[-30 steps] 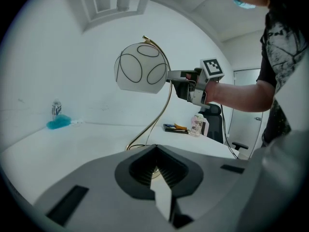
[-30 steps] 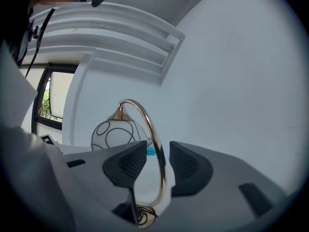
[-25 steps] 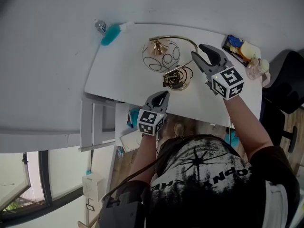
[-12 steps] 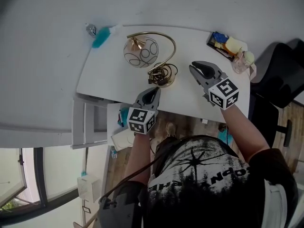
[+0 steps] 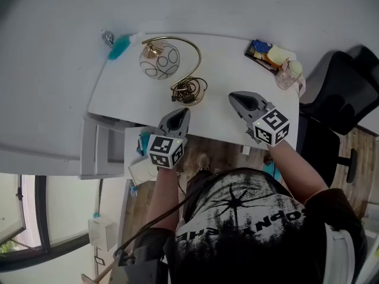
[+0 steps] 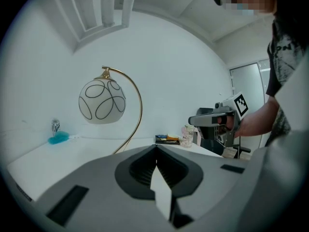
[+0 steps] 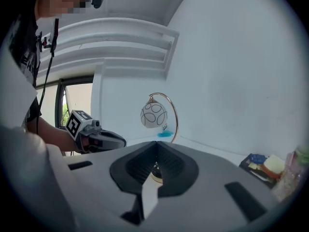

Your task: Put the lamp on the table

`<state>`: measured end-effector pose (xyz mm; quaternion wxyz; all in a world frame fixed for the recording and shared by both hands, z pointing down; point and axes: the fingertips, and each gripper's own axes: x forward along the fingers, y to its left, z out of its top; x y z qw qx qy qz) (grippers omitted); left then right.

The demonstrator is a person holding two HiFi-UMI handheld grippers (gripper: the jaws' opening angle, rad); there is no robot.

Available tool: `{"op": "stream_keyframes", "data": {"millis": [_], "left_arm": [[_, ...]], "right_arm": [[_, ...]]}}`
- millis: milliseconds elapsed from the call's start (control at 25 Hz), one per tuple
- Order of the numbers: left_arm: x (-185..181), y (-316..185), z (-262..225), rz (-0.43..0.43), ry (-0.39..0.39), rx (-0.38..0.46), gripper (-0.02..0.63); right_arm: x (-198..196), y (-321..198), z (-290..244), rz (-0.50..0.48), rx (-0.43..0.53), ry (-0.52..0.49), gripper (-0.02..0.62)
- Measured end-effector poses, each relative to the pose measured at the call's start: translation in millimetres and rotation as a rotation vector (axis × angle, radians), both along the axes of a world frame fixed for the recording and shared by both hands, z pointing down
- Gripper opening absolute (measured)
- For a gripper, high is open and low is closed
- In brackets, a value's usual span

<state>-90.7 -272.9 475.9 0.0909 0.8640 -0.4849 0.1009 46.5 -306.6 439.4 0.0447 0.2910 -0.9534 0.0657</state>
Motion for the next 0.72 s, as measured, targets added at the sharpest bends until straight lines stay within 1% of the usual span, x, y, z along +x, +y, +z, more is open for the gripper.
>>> {"op": "stream_keyframes", "data": {"millis": [120, 360, 560, 720], "left_arm": [[6, 9, -1, -0.001, 0.005, -0.004, 0.015], [12, 23, 4, -0.004, -0.014, -0.019, 0.015], [13, 25, 1, -0.008, -0.023, -0.016, 0.015], [17, 30, 5, 0.003, -0.015, -0.028, 0.015]], "right_arm": [[3, 11, 3, -0.019, -0.008, -0.009, 0.018], [5, 25, 4, -0.045, -0.006, -0.028, 0.018], [-1, 38, 9, -0.091, -0.010, -0.021, 0.018], [-7, 46, 14, -0.117, -0.025, -0.019, 0.018]]}}
